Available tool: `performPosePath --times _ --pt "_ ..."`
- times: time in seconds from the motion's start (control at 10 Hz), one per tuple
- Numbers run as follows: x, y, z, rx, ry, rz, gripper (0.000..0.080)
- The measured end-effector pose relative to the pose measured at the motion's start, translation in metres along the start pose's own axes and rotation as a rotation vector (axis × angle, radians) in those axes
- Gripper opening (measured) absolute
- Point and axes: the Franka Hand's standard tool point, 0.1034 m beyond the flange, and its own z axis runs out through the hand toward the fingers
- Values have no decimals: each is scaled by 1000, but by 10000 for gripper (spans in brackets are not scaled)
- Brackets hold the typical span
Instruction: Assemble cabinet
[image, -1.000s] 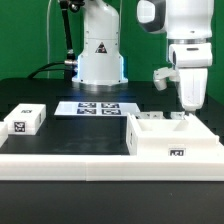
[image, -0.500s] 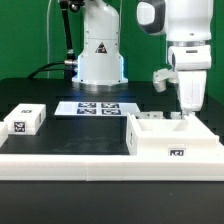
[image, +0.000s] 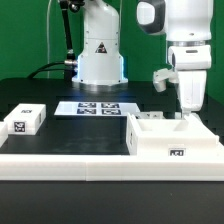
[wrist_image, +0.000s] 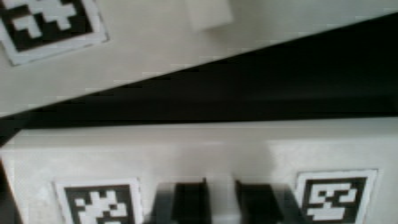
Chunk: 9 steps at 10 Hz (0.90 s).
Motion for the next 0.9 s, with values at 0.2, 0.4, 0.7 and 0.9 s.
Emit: performPosePath --times 0.2,0.4,0.7,0.9 --pt "-2 1 -3 0 -4 1 68" --pt "-9 6 -28 -13 -29 1 68" --pt "-36 20 -49 -22 -53 -22 68" --pt "-53 26 -48 -19 -54 -7 68"
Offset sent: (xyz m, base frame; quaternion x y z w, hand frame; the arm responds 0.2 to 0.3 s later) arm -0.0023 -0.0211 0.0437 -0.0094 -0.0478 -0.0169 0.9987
